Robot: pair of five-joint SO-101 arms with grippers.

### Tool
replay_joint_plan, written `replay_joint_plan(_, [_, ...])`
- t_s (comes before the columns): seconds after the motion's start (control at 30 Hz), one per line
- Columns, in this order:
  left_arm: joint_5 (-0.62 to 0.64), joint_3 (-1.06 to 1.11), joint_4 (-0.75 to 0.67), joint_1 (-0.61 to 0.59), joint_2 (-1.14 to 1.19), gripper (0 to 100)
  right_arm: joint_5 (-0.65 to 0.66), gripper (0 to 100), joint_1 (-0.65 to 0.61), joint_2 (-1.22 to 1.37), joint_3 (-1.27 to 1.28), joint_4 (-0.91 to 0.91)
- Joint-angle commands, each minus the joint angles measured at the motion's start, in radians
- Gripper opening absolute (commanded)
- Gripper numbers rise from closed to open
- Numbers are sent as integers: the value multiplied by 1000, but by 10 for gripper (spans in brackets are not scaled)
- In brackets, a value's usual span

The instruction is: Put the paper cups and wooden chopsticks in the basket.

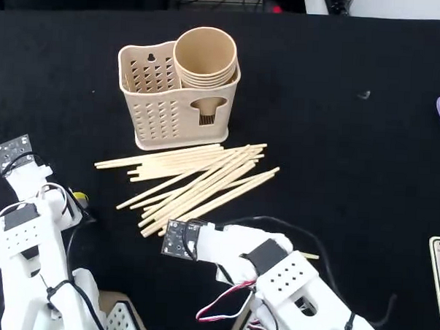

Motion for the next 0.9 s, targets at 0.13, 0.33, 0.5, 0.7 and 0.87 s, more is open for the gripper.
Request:
replay_joint_plan(0.13, [6, -7, -11, 8, -12, 270, 9, 195, -3, -7, -16, 8])
replay_joint_plan(0.33, [6, -7, -11, 8, -12, 270, 15, 174, -3, 51, -25, 25])
replay_joint_plan(0.5, [6, -7, -11, 8, -11, 270, 9, 175, 12, 237, -122, 5])
replay_joint_plan(0.7, [5, 8, -28, 8, -12, 270, 17, 146, 29, 418, -186, -57])
replay_joint_plan(0.87, [5, 8, -28, 8, -12, 270, 17, 16, 34, 394, -208, -57])
